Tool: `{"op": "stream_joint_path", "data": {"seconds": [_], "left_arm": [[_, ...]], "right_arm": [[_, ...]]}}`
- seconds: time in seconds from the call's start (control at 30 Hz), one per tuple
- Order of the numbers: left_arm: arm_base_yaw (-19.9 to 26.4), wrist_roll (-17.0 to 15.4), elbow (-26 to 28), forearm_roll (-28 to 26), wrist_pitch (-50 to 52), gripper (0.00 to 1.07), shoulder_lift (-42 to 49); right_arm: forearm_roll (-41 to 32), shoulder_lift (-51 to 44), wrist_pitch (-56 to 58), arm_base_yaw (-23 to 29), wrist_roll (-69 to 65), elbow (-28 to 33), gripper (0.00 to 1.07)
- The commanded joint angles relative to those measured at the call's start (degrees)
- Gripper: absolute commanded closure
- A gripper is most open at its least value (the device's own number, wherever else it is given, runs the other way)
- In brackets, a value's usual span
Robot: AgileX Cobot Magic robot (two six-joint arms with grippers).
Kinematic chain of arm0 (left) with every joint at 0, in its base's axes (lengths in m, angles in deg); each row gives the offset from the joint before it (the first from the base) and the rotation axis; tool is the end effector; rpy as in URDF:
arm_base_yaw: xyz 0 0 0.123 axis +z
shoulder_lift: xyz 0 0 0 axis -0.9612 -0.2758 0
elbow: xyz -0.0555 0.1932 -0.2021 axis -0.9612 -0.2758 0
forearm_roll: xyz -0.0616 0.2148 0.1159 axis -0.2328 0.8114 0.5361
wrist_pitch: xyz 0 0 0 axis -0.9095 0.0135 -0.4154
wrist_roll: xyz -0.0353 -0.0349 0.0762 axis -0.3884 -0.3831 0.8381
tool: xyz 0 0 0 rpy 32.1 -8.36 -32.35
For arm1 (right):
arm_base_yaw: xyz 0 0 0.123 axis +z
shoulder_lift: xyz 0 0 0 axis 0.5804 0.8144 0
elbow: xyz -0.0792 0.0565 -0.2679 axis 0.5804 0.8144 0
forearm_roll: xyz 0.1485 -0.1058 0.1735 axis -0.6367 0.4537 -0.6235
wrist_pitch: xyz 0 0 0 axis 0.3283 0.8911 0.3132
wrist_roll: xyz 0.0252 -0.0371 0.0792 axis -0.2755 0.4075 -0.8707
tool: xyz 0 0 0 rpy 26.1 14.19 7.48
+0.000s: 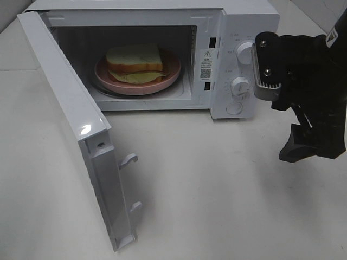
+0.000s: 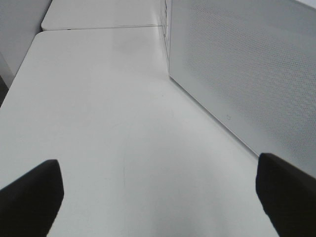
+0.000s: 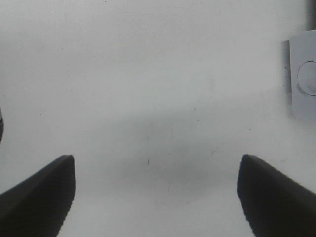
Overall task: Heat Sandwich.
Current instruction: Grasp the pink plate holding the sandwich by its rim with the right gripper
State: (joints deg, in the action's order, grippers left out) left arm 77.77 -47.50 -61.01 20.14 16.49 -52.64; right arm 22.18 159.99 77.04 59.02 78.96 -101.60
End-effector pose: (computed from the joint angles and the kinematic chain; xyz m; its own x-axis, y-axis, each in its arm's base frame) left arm -0.0051 -0.0132 0.2788 -0.4328 0.0355 -0.9008 0.0891 0.9960 -0.0035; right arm 0.2485 0.1104 0.2574 -0.1252 -0.9744 -0.1869 -0.9506 0.1717 -0.2587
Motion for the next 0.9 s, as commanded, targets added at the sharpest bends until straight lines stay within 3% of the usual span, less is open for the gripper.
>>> {"op": "stream_joint_path", "data": {"seconds": [0.03,0.37,0.9], "left_arm": [[0.17,-0.17,-0.17,0.06,0.74,0.03,1.6],[0.17,-0.17,-0.17,0.06,0.74,0.03,1.6],[0.17,-0.17,-0.17,0.06,0.74,0.03,1.6]], "right_arm": [[-0.11,0.34,-0.34,-0.06,-0.57,-0.23,0.23],[7.45,2.41,-0.57,6.02,-1.09,-4.93,0.23],[8.88,12.09,-5.21,12.83,-2.06,-16.73,0.24]]}}
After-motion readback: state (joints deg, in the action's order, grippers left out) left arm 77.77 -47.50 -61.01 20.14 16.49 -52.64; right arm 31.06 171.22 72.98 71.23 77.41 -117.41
